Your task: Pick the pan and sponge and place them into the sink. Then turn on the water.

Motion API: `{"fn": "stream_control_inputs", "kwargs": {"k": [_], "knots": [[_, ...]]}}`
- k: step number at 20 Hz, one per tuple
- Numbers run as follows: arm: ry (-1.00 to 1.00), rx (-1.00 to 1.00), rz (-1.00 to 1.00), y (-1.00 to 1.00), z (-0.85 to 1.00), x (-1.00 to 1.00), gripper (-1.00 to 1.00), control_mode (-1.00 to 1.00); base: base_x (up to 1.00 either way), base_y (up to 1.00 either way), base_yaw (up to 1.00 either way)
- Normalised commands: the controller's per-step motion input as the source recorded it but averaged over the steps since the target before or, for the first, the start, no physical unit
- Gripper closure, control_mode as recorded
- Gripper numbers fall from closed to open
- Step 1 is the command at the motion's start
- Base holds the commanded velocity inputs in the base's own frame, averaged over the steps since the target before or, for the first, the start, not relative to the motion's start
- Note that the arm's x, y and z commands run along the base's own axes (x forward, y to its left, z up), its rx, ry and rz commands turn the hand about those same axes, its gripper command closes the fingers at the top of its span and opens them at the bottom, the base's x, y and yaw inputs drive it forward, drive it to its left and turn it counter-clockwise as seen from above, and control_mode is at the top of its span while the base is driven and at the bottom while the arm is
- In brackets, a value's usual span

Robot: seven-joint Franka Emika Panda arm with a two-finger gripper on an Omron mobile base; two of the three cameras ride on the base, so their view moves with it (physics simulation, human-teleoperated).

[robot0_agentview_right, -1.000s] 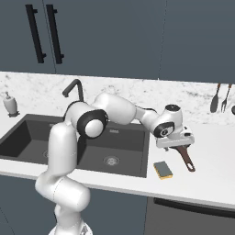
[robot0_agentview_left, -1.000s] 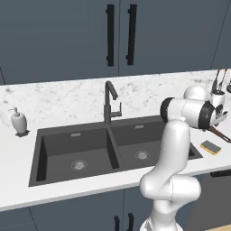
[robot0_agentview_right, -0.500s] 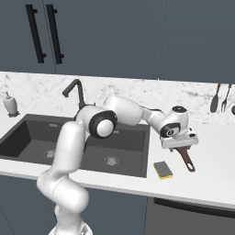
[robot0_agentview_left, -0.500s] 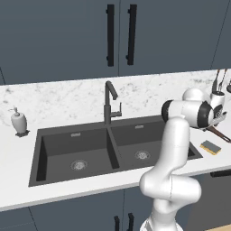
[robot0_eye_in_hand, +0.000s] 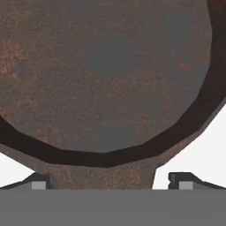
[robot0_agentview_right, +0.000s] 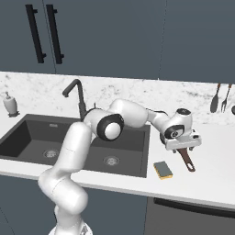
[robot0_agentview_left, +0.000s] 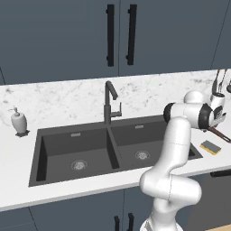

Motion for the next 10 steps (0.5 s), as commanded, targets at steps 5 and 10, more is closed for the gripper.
{"fn": "stream_control_inputs", "kwargs": {"k": [5,10], "knots": [[0.0,-0.03,0.02,0.0,-0.19,0.0,-1.0,-1.0,0.0,0.0,0.0],[0.0,-0.1,0.0,0.18,-0.24,0.0,1.0,-1.0,0.0,0.0,0.0]]}}
